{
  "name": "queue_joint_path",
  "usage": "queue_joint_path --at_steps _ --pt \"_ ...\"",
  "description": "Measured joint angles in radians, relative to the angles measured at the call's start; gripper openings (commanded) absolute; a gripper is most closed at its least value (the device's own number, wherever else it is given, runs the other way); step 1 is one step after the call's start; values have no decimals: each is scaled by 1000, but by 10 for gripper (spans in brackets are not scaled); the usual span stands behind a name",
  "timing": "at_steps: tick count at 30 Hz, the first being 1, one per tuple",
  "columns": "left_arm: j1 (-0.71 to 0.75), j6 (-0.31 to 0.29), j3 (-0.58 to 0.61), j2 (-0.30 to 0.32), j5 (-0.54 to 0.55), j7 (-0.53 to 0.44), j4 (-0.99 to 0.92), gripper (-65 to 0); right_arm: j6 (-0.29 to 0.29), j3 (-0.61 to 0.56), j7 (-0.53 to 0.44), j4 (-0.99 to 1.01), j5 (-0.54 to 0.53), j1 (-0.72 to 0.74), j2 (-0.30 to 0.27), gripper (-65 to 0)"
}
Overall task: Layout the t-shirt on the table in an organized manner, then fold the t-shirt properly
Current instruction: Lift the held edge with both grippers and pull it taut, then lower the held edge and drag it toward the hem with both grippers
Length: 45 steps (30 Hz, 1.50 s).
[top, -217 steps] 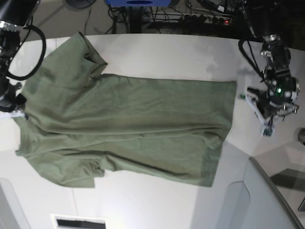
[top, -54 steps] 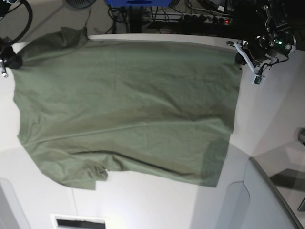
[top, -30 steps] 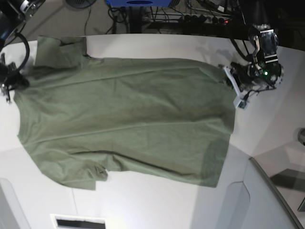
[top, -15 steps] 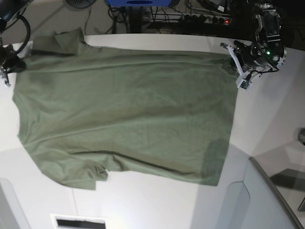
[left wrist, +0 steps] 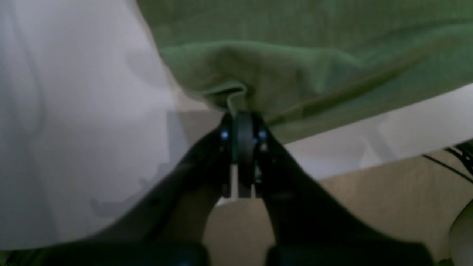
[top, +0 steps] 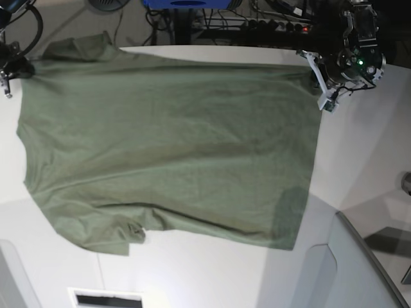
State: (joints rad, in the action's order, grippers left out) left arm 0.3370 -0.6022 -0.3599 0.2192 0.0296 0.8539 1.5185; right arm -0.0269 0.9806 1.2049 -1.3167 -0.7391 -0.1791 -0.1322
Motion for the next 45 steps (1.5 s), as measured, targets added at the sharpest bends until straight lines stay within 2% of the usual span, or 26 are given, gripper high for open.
queue_joint_path --at_steps 4,7,19,21,25,27,29,30,31,36,37,38,40,41,43,45 --pt "47 0 1 0 -2 13 50 -650 0 2 2 -40 -1 -22 2 -650" --pt "54 -1 1 0 0 67 66 -650 -2 6 3 -82 1 -37 0 -650" --pt "79 0 1 0 1 74 93 -650 0 6 3 -83 -4 -46 1 -647" --pt "82 0 1 0 0 77 93 -650 0 6 3 -83 -3 -47 1 -602" --pt "82 0 -3 0 0 78 95 -650 0 6 -7 -86 -8 -46 5 -395" --pt "89 0 -5 0 -3 82 113 -508 0 19 -4 -104 -8 -45 29 -321" --pt "103 0 -19 -1 0 82 144 -383 -3 51 4 -143 -1 -41 51 -309" --pt "107 0 -42 -3 1 82 158 -341 -3 56 3 -169 4 -42 53 -309" --pt "107 0 -68 -2 -3 83 167 -324 -3 60 2 -194 5 -43 52 -309" --pt "75 0 -210 6 -4 93 195 -327 8 56 -60 -287 -11 -33 44 -309" --pt "56 0 -220 11 -18 104 201 -346 8 56 -56 -287 -11 -16 45 -314" --pt "34 1 -222 14 -26 104 213 -393 5 55 -43 -286 -2 5 47 -336" --pt "-10 0 -212 15 5 92 232 -555 3 8 -47 -285 8 41 44 -431" --pt "-34 0 -194 9 4 76 234 -650 5 -33 -50 -285 5 58 43 -503" --pt "-88 0 -137 -18 -2 86 215 -650 11 -102 -43 -271 -9 101 50 -641" --pt "-139 0 -91 -56 -5 82 165 -650 14 -153 -44 -198 -14 143 51 -644"
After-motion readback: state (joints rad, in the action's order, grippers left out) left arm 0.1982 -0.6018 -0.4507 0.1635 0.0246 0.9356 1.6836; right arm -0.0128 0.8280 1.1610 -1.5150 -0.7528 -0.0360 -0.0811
